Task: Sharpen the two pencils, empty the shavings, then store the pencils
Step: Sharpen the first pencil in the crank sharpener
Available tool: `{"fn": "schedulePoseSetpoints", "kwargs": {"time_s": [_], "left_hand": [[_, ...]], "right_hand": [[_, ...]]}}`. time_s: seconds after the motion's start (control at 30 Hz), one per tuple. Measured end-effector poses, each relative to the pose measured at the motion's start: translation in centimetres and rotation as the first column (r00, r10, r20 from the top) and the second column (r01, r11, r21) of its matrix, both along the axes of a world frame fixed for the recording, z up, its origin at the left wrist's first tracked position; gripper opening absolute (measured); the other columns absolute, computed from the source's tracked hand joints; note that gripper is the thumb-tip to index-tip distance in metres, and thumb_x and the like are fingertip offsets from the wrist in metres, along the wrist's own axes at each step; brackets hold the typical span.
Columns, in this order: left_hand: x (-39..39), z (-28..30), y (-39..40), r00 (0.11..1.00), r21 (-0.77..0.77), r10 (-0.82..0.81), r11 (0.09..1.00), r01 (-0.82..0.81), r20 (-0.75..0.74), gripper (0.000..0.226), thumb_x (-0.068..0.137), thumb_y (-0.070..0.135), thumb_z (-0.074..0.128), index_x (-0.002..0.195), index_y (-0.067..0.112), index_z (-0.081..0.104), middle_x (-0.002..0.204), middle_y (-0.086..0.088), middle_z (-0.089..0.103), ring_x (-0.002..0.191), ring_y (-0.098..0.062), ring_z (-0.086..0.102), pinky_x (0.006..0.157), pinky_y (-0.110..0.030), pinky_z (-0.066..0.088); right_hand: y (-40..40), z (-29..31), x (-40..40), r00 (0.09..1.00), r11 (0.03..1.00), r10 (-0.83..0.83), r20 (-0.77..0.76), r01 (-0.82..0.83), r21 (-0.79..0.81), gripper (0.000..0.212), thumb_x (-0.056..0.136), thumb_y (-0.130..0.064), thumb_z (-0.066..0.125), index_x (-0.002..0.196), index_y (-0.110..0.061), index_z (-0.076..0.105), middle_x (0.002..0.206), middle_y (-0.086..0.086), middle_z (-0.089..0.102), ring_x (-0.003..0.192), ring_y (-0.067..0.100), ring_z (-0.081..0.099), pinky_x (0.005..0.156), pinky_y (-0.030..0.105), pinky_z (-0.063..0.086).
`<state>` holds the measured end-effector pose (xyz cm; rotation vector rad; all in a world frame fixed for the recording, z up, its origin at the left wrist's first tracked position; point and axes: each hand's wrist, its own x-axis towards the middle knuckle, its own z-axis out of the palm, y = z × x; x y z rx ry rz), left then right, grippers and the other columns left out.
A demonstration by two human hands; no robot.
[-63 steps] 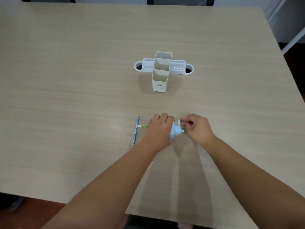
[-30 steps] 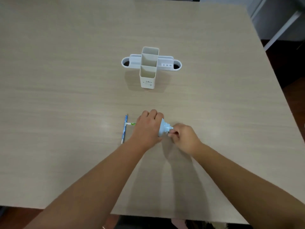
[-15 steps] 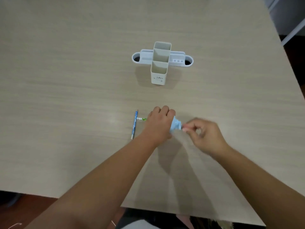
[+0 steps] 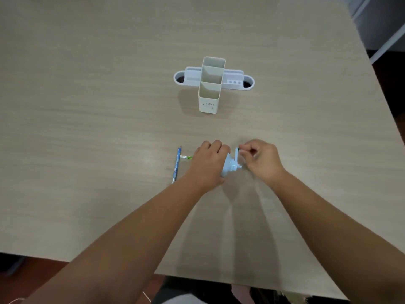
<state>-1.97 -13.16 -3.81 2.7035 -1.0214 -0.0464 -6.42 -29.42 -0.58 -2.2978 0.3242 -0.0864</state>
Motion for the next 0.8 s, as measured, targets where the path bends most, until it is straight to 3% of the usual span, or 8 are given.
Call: {"fn": "schedulePoseSetpoints", "kwargs": {"time_s": [0.1, 0.17, 0.3, 0.43, 0.53, 0.63, 0.7, 0.8], "left_hand": [[-0.1, 0.0, -0.1, 1.0, -0.058, 0.031, 0.998, -0.031, 0.004, 0.066, 0.041, 0.023, 0.083, 0.1, 0.014, 0.054, 0.092, -0.006, 0.055, 0.073, -0.027, 0.045, 0.064, -0.04, 0.049], [-0.1, -0.4, 0.0, 1.0, -0.024, 0.015, 1.0, -0.014, 0.016, 0.069, 0.038, 0.024, 0.083, 0.099, 0.014, 0.053, 0.091, -0.006, 0.054, 0.072, -0.026, 0.044, 0.062, -0.039, 0.049], [0.4, -0.5, -0.1, 1.0, 0.009, -0.008, 1.0, 0.008, -0.009, 0.071, 0.041, 0.028, 0.083, 0.103, 0.014, 0.052, 0.095, -0.006, 0.054, 0.077, -0.027, 0.047, 0.069, -0.042, 0.048], [0.2, -0.7, -0.2, 1.0, -0.017, 0.019, 1.0, -0.019, -0.001, 0.067, 0.043, 0.027, 0.079, 0.103, 0.017, 0.05, 0.095, -0.004, 0.054, 0.077, -0.025, 0.046, 0.068, -0.041, 0.048], [0.1, -0.9, -0.2, 1.0, -0.027, 0.023, 0.999, -0.023, 0.016, 0.067, 0.039, 0.025, 0.08, 0.099, 0.016, 0.052, 0.09, -0.004, 0.053, 0.071, -0.024, 0.044, 0.063, -0.039, 0.048], [0.3, -0.7, -0.2, 1.0, -0.016, 0.015, 1.0, -0.015, 0.008, 0.071, 0.038, 0.026, 0.083, 0.101, 0.014, 0.053, 0.092, -0.006, 0.054, 0.073, -0.026, 0.045, 0.065, -0.04, 0.048], [0.3, -0.4, -0.2, 1.0, 0.017, 0.011, 1.0, -0.011, 0.009, 0.072, 0.041, 0.03, 0.083, 0.104, 0.015, 0.052, 0.096, -0.005, 0.054, 0.077, -0.026, 0.046, 0.069, -0.041, 0.048], [0.1, -0.2, -0.3, 0.999, -0.017, 0.046, 0.999, -0.046, 0.0, 0.066, 0.044, 0.029, 0.081, 0.103, 0.015, 0.053, 0.097, -0.005, 0.055, 0.077, -0.026, 0.046, 0.069, -0.042, 0.048]], "right_hand": [[1.1, -1.3, -4.3, 0.978, 0.985, 0.16, -0.136, -0.167, -0.042, 0.007, 0.078, -0.005, 0.065, 0.071, -0.007, 0.067, 0.07, 0.013, 0.068, 0.063, 0.027, 0.06, 0.066, 0.042, 0.053], [1.1, 0.6, -6.5, 0.975, 0.979, 0.199, -0.103, -0.194, 0.056, 0.004, 0.078, -0.006, 0.069, 0.077, -0.009, 0.071, 0.073, 0.005, 0.07, 0.065, 0.016, 0.06, 0.068, 0.03, 0.052], [-0.2, 1.4, -1.1, 0.996, 0.999, 0.005, 0.087, -0.009, 0.044, 0.008, 0.079, -0.004, 0.068, 0.085, -0.008, 0.072, 0.079, 0.002, 0.069, 0.066, 0.005, 0.06, 0.066, 0.007, 0.045], [0.6, -1.8, -2.9, 0.981, 0.986, 0.15, -0.126, -0.158, -0.056, 0.022, 0.078, -0.002, 0.065, 0.066, -0.02, 0.067, 0.071, 0.011, 0.067, 0.064, 0.025, 0.059, 0.063, 0.032, 0.048], [1.3, 0.8, -6.6, 0.976, 0.979, 0.189, -0.106, -0.18, 0.092, 0.009, 0.077, -0.004, 0.07, 0.074, -0.013, 0.07, 0.073, 0.005, 0.069, 0.067, 0.015, 0.06, 0.064, 0.021, 0.048], [0.6, 2.0, -2.5, 0.997, 0.993, -0.009, 0.08, -0.001, 0.122, 0.007, 0.079, -0.004, 0.069, 0.081, -0.01, 0.072, 0.078, 0.002, 0.07, 0.07, 0.01, 0.061, 0.068, 0.011, 0.046], [-0.1, 0.6, 0.3, 0.997, 0.993, -0.067, 0.035, 0.064, 0.101, 0.008, 0.08, -0.005, 0.066, 0.084, -0.01, 0.071, 0.083, 0.007, 0.072, 0.072, 0.015, 0.063, 0.072, 0.021, 0.051], [0.7, -2.0, -2.2, 0.992, 0.999, 0.053, -0.118, -0.052, 0.015, 0.006, 0.078, -0.004, 0.065, 0.074, -0.009, 0.068, 0.077, 0.012, 0.071, 0.069, 0.024, 0.063, 0.07, 0.037, 0.054]]}}
